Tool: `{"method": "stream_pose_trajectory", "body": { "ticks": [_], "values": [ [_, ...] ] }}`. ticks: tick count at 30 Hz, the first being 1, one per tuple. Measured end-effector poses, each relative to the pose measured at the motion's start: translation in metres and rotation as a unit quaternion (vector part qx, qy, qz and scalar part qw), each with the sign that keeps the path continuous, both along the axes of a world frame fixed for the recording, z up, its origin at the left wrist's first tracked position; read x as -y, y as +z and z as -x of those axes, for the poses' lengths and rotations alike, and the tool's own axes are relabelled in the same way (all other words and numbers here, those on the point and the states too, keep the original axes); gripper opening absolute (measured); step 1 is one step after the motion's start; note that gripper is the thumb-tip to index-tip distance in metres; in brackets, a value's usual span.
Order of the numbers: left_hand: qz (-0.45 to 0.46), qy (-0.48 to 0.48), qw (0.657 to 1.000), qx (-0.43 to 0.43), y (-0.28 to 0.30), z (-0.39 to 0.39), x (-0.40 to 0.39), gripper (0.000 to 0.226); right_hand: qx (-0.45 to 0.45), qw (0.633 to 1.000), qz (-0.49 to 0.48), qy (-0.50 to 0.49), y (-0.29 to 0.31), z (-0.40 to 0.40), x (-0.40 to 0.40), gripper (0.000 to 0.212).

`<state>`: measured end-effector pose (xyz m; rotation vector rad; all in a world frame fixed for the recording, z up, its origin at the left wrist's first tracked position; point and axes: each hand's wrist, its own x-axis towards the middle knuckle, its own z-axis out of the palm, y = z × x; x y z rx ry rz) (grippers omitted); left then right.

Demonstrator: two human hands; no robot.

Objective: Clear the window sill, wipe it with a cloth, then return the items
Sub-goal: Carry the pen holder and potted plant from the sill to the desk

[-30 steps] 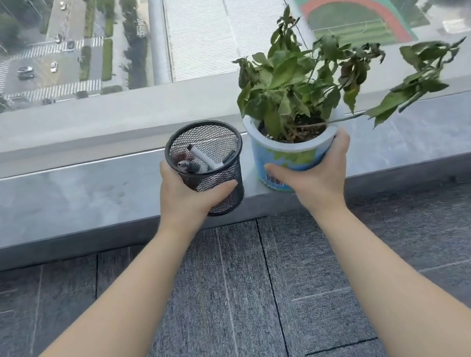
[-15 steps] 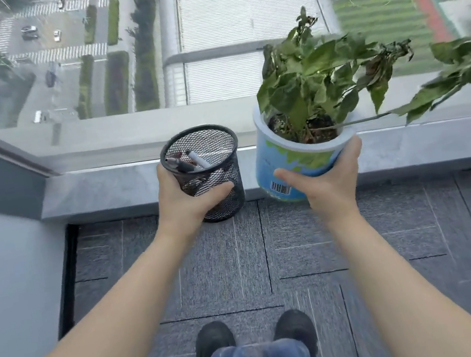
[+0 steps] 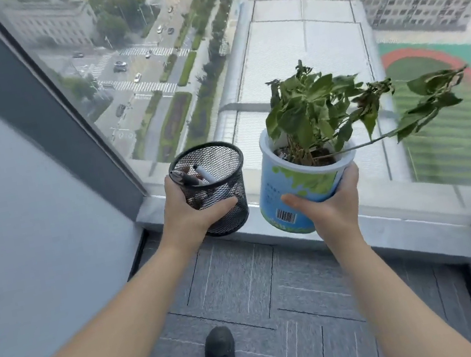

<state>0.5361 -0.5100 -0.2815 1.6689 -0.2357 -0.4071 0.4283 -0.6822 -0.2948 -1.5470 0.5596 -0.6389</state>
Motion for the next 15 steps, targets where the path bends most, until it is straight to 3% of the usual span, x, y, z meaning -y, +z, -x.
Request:
{"method": "stream_pose_trajectory", "body": {
  "ticks": [7,12,15],
  "values": [
    [-0.023,0.121,0.991,0.055,0.070,0.076,-0.057,0.086,0.015,0.989,0.011,0.147,0.070,0.022,-0.035,0.090],
    [-0.031,0.217,0.973,0.067,0.111,0.128,-0.117,0.076,0.028,0.966,0.025,0.257,0.112,0.028,-0.083,0.071],
    [-0.033,0.296,0.951,0.083,0.129,0.156,-0.163,0.069,0.040,0.949,0.030,0.311,0.132,0.032,-0.126,0.076]
  ]
}}
